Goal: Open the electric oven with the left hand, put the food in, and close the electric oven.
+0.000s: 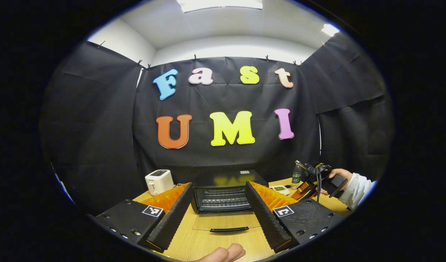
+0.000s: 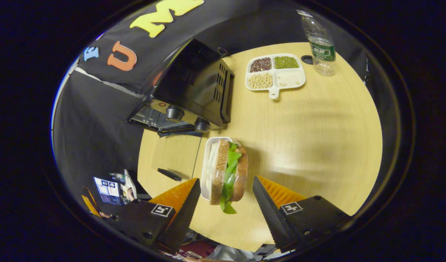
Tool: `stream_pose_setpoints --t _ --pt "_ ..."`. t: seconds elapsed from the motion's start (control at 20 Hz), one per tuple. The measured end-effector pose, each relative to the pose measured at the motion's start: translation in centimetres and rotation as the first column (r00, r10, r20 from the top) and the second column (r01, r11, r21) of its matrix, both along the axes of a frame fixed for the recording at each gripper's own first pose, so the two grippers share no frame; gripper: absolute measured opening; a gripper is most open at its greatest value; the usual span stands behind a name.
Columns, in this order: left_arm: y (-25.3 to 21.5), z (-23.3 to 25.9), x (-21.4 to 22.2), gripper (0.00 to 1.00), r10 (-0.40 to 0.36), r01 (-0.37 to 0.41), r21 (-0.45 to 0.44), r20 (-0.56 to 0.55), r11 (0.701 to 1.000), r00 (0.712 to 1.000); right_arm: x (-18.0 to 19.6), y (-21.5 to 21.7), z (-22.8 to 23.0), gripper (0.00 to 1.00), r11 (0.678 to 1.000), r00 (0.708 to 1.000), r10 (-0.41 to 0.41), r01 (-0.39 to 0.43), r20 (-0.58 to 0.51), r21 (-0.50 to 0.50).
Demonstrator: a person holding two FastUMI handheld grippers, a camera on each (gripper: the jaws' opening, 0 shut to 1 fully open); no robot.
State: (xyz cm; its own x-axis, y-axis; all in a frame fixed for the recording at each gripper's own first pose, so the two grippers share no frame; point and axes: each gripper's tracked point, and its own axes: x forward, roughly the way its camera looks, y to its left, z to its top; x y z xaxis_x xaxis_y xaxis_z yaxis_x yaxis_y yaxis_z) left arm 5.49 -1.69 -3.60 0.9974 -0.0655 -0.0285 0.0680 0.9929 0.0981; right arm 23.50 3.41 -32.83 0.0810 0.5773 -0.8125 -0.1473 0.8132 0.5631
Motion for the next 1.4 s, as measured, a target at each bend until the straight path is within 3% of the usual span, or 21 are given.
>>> stream_pose_setpoints --t 0.05,0.2,0.25,0.3,0.35,0.6,0.7,0.75,0.85,0.95,1.0,1.2,1.4 --pt "0.1 0.0 0.0 0.94 0.004 -0.004 0.005 -0.002 1.000 1.000 0.0 0.5 -0.2 0.86 1.000 1.000 0.019 -0.018 -0.023 0.017" --pt "0.0 -0.5 0.3 0.94 0.003 -0.003 0.014 -0.008 1.000 1.000 0.2 1.6 -0.1 0.85 0.996 0.995 0.022 -0.013 -0.100 0.084" --pt "0.2 -0.8 0.5 0.94 0.007 -0.006 0.016 -0.010 1.000 1.000 0.1 1.6 -0.3 0.90 0.996 0.993 0.033 -0.022 -0.116 0.089" --pt "0.4 -1.0 0.7 0.94 0.010 -0.010 0.015 -0.013 1.000 1.000 0.1 1.2 -0.6 0.88 0.997 0.990 0.035 -0.025 -0.133 0.073" --pt "0.6 -1.1 0.8 0.94 0.013 -0.013 0.011 -0.018 1.000 1.000 0.1 1.0 -0.8 0.77 0.997 0.989 0.036 -0.027 -0.144 0.068" --pt "0.4 -1.5 0.8 0.94 0.002 -0.002 -0.007 -0.020 1.000 1.000 0.4 0.9 -1.2 0.52 0.998 0.989 -0.002 0.012 -0.146 0.065" --pt "0.3 -1.8 0.6 0.94 -0.009 0.009 -0.008 -0.025 1.000 1.000 0.4 1.0 -1.1 0.52 0.997 0.990 -0.012 0.023 -0.144 0.078" --pt "0.2 -2.0 0.4 0.94 -0.011 0.011 -0.010 -0.029 1.000 1.000 0.4 1.1 -1.0 0.44 0.996 0.989 -0.023 0.036 -0.145 0.084" --pt "0.5 -2.2 0.2 0.94 -0.015 0.015 -0.016 -0.035 1.000 0.999 0.3 1.2 -1.0 0.39 0.994 0.988 -0.055 0.069 -0.142 0.090" --pt "0.7 -2.2 -0.4 0.94 -0.022 0.021 -0.023 -0.039 1.000 0.999 0.1 1.1 -0.9 0.34 0.991 0.988 -0.083 0.095 -0.127 0.090" --pt "0.9 -2.1 -0.6 0.94 -0.022 0.021 -0.027 -0.037 0.999 0.999 -0.2 1.2 -0.7 0.37 0.989 0.987 -0.100 0.112 -0.123 0.095" --pt "1.9 -2.1 -1.9 0.94 -0.014 0.013 -0.022 -0.031 1.000 0.999 -1.5 0.8 0.9 0.34 0.972 0.979 -0.182 0.193 -0.093 0.133" --pt "3.3 -2.6 -2.8 0.94 -0.005 0.003 -0.043 -0.042 0.999 0.999 -3.5 0.7 3.7 0.34 0.940 0.958 -0.286 0.285 -0.020 0.185"
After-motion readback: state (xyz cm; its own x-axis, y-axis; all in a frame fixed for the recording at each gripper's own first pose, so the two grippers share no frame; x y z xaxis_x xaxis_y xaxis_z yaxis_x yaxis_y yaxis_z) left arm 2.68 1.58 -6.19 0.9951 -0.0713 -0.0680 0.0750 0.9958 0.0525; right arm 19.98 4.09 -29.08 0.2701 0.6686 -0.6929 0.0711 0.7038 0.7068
